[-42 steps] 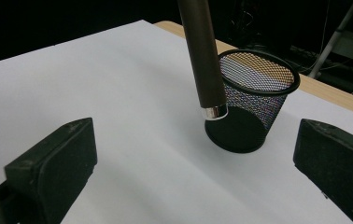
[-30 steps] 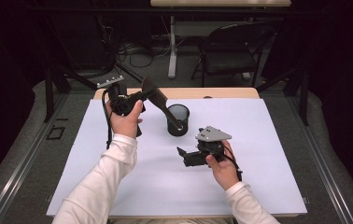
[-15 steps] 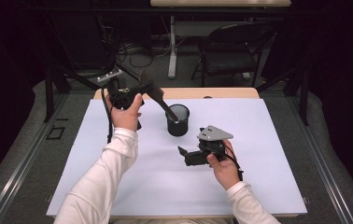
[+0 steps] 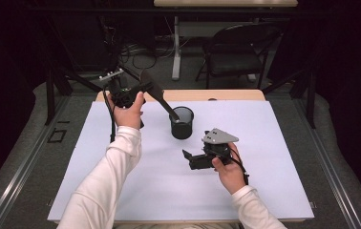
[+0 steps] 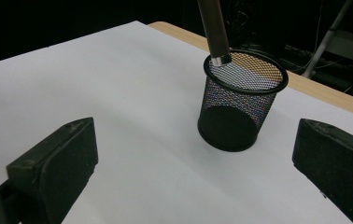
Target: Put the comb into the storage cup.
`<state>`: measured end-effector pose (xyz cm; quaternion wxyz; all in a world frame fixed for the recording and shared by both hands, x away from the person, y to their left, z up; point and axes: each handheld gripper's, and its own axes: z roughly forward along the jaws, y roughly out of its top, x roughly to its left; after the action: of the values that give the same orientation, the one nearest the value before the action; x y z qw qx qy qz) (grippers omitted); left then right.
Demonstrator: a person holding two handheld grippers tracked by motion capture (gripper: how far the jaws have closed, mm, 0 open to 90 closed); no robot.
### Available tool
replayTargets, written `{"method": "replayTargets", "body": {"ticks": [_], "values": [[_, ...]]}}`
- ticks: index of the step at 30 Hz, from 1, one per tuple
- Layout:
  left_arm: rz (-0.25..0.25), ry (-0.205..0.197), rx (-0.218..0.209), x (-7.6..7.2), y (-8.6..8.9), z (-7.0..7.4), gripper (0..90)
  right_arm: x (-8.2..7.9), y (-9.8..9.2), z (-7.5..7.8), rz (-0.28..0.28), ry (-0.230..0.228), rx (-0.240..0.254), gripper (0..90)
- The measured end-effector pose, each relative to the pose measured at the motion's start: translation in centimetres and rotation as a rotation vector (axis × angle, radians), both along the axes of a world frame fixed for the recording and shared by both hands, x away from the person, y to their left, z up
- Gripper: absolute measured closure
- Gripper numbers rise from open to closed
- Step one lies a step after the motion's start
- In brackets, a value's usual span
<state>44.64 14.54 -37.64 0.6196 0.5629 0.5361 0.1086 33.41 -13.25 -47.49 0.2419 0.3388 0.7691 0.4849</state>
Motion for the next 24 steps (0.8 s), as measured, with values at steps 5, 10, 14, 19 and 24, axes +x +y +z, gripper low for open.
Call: {"method": "replayTargets", "body": {"ticks": [5, 10, 14, 19, 24], "values": [[0.012, 0.003, 0.002, 0.5, 0.0, -0.3, 84.0, 0.0, 0.0, 0.0, -0.001, 0.003, 0.0, 0.0], [0.02, 0.008, -0.007, 0.9, -0.1, -0.6, 84.0, 0.0, 0.0, 0.0, -0.002, 0.005, 0.001, 0.0], [0.031, 0.019, -0.01, 1.3, -0.2, -0.9, 84.0, 0.0, 0.0, -0.1, -0.001, 0.007, -0.001, 0.0], [0.032, 0.028, -0.01, 1.6, -0.5, -1.3, 84.0, 0.0, -0.1, -0.1, -0.002, 0.006, 0.001, 0.0], [0.037, 0.032, -0.009, 1.9, -0.8, -1.6, 84.0, 0.0, -0.1, -0.1, -0.003, 0.007, 0.003, 0.0]]}}
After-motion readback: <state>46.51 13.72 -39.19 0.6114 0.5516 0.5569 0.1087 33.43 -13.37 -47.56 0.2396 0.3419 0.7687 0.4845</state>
